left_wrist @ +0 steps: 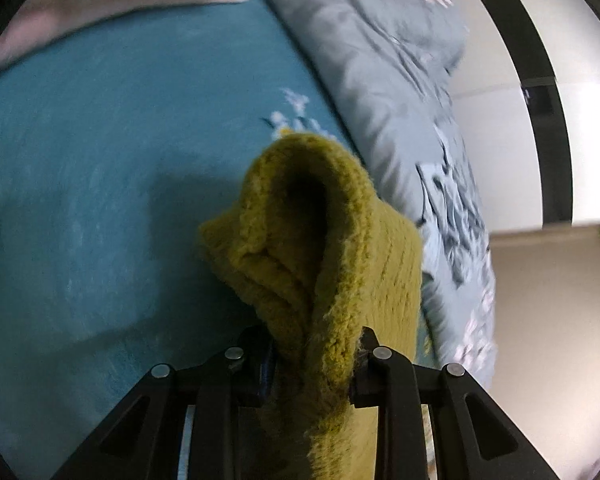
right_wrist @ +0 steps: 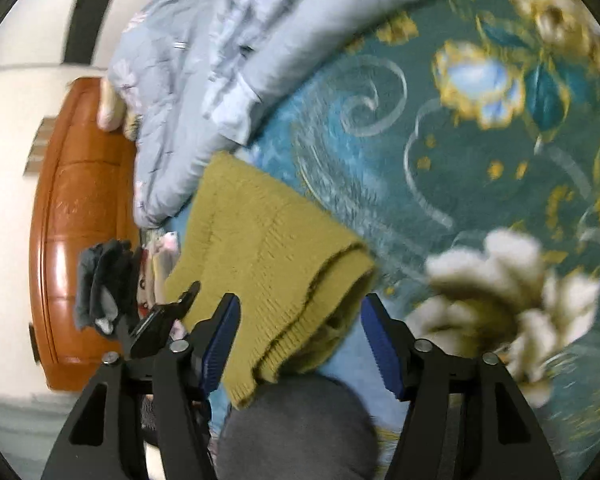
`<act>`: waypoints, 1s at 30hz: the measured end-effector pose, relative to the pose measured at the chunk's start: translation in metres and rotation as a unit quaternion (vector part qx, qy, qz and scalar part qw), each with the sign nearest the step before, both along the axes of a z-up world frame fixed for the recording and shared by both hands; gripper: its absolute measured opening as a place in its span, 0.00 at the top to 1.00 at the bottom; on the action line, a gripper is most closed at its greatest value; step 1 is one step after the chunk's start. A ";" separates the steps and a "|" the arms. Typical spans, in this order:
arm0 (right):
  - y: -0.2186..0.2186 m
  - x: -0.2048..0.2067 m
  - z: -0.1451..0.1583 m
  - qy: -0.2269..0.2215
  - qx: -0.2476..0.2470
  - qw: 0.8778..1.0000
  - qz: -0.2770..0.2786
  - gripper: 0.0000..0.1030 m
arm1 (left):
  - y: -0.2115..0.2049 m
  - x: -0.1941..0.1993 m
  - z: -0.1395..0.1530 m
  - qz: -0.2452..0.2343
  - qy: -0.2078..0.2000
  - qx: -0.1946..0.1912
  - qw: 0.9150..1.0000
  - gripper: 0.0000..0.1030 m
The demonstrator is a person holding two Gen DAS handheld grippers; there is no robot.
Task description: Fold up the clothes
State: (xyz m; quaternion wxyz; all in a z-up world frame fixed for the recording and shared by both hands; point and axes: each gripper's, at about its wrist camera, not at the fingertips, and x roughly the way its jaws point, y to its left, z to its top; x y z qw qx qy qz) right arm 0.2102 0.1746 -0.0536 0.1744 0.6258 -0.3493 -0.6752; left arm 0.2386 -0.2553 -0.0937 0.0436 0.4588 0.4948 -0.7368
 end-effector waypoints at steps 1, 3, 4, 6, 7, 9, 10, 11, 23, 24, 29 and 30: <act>-0.007 0.000 -0.007 -0.012 -0.001 1.000 -0.004 0.34 | 0.000 0.000 0.003 -0.012 -0.005 -0.013 1.000 0.73; -0.020 0.000 -0.018 -0.030 0.005 0.999 -0.009 0.34 | -0.002 0.005 0.005 -0.022 -0.017 -0.026 0.999 0.73; -0.023 0.001 -0.021 -0.035 0.008 0.999 -0.010 0.34 | -0.004 0.010 0.004 -0.020 -0.023 -0.025 0.999 0.73; -0.029 0.001 -0.027 -0.043 0.014 0.999 -0.012 0.34 | -0.009 0.025 0.000 -0.005 -0.032 -0.013 0.999 0.73; -0.031 0.002 -0.029 -0.046 0.016 0.999 -0.012 0.34 | -0.011 0.032 -0.002 0.002 -0.037 -0.008 0.999 0.73; -0.034 0.002 -0.032 -0.049 0.020 0.999 -0.011 0.30 | -0.014 0.046 -0.005 0.004 -0.037 -0.003 0.999 0.73; -0.035 0.002 -0.033 -0.050 0.021 0.998 -0.009 0.28 | -0.015 0.052 -0.005 0.005 -0.032 0.000 0.999 0.73; -0.038 0.002 -0.034 -0.048 0.018 0.999 -0.006 0.27 | -0.017 0.055 -0.005 0.007 -0.023 0.007 1.000 0.73; -0.057 -0.001 -0.049 -0.043 0.024 0.999 0.013 0.27 | -0.028 0.038 0.037 -0.102 0.015 -0.078 0.992 0.40; -0.057 0.000 -0.051 -0.045 0.022 0.999 0.010 0.27 | -0.037 0.039 0.040 -0.096 0.019 -0.095 0.991 0.37; -0.058 0.001 -0.060 -0.059 0.010 0.998 0.002 0.27 | -0.058 -0.021 0.029 -0.131 0.019 -0.085 0.987 0.32; -0.059 0.001 -0.063 -0.063 0.008 0.998 0.001 0.26 | -0.058 -0.034 0.025 -0.150 0.019 -0.078 0.985 0.30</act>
